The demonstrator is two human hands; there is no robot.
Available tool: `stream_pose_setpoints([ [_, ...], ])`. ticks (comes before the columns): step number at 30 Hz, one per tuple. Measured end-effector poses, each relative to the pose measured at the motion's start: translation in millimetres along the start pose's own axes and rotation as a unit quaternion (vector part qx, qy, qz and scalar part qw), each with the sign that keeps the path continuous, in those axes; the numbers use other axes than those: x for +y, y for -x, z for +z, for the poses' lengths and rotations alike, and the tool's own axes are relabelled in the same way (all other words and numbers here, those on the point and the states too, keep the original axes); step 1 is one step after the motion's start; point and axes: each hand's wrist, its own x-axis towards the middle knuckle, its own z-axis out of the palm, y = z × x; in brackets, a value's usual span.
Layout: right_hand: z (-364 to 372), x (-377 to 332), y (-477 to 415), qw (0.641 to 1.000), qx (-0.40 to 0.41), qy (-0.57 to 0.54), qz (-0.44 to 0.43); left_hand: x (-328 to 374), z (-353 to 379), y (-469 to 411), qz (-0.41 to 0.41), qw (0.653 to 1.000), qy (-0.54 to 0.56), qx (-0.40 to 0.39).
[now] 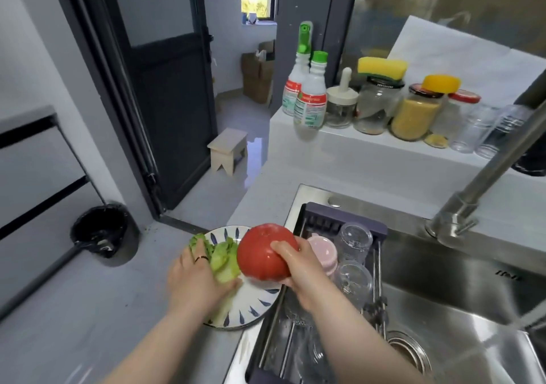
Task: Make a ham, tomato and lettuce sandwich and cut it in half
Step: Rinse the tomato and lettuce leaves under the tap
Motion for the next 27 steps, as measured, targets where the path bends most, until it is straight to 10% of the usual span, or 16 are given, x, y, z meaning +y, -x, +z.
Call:
stream_pose_setpoints([
  [12, 13, 17, -9, 0.996, 0.044, 0.048, -0.057, 13, 0, 6, 0.068, 0.996, -0.045, 0.03],
  [27, 21, 28, -4, 0.989, -0.007, 0.134, -0.064, -17, -41, -15, -0.004, 0.908, 0.417, 0.035],
])
